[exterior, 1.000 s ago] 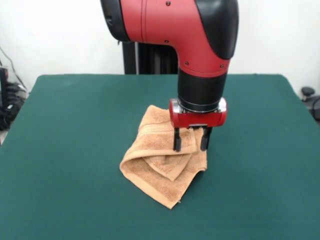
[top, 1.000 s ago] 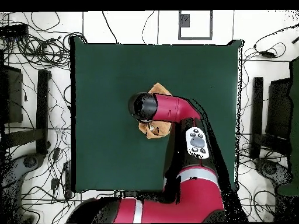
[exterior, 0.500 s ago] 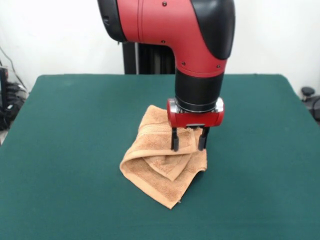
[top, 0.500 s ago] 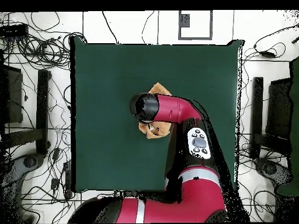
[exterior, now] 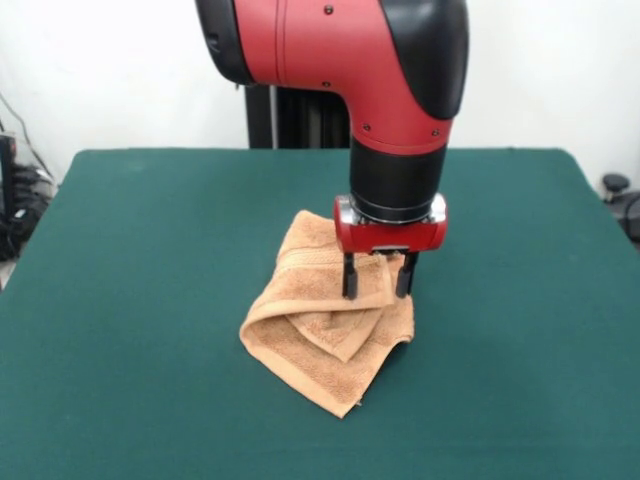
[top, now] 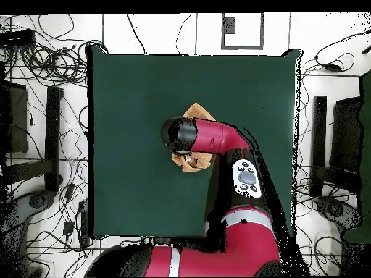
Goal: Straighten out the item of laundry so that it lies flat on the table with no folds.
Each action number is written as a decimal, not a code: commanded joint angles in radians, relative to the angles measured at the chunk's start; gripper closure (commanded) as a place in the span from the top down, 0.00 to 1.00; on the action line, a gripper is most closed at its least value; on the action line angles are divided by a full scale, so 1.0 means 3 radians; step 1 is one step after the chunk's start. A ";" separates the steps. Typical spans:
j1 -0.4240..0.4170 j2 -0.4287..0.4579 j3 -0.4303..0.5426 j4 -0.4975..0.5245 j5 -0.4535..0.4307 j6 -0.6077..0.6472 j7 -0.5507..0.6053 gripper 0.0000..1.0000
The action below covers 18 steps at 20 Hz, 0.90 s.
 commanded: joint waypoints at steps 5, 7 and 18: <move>0.0024 -0.0048 0.0255 0.0491 -0.0158 -0.0120 0.0224 1.00; 0.0012 -0.0049 0.0262 0.0543 -0.0113 -0.0164 0.0293 0.00; 0.0059 0.0032 0.0229 0.0496 -0.0196 -0.0203 0.0219 0.00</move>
